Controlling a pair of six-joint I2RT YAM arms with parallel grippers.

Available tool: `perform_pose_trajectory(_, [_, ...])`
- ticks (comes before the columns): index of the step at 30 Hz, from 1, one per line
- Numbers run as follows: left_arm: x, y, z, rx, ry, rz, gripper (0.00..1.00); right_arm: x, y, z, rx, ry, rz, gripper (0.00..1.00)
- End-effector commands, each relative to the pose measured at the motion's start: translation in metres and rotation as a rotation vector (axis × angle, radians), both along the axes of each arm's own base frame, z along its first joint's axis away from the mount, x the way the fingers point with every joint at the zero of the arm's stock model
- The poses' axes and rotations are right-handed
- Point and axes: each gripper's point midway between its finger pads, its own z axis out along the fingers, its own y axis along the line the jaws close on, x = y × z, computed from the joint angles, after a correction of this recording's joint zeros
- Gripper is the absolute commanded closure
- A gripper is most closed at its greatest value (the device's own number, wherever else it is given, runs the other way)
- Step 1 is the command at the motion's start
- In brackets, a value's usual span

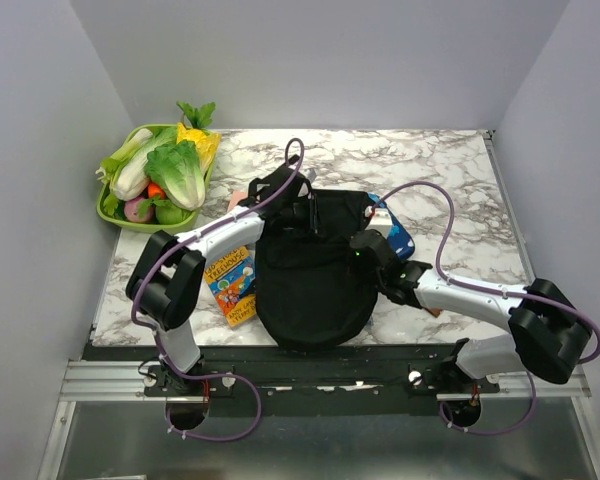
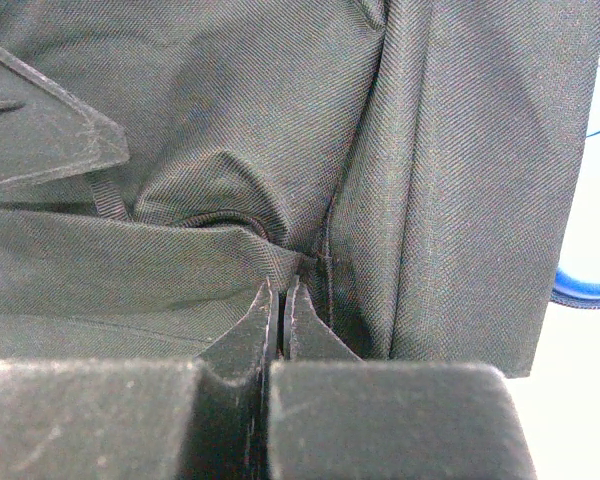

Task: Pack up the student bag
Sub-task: Unzip the student bag at the center of the board.

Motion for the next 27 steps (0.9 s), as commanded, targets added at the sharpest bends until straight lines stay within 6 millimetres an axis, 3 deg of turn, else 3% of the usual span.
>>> perform_pose_trajectory(1, [0.004, -0.011, 0.002, 0.010, -0.010, -0.002, 0.68, 0.000, -0.004, 0.004, 0.024, -0.017, -0.023, 0.99])
perform_pose_trajectory(10, [-0.008, -0.017, -0.002, 0.035, 0.003, -0.045, 0.71, 0.000, -0.006, 0.005, 0.026, -0.021, -0.030, 0.99])
perform_pose_trajectory(16, [-0.007, -0.017, 0.002, 0.050, -0.021, -0.045, 0.96, -0.001, -0.007, 0.004, 0.029, -0.020, -0.035, 0.99])
perform_pose_trajectory(19, [-0.005, -0.015, 0.004, 0.062, -0.036, -0.045, 1.00, 0.000, -0.006, 0.004, 0.029, -0.019, -0.036, 0.99])
perform_pose_trajectory(22, [-0.003, -0.009, 0.006, 0.101, -0.064, -0.048, 1.00, 0.000, -0.007, 0.004, 0.027, -0.021, -0.040, 0.99])
perform_pose_trajectory(27, [0.002, 0.022, 0.012, 0.218, -0.116, -0.026, 1.00, -0.003, -0.013, -0.001, 0.024, -0.015, -0.062, 0.99])
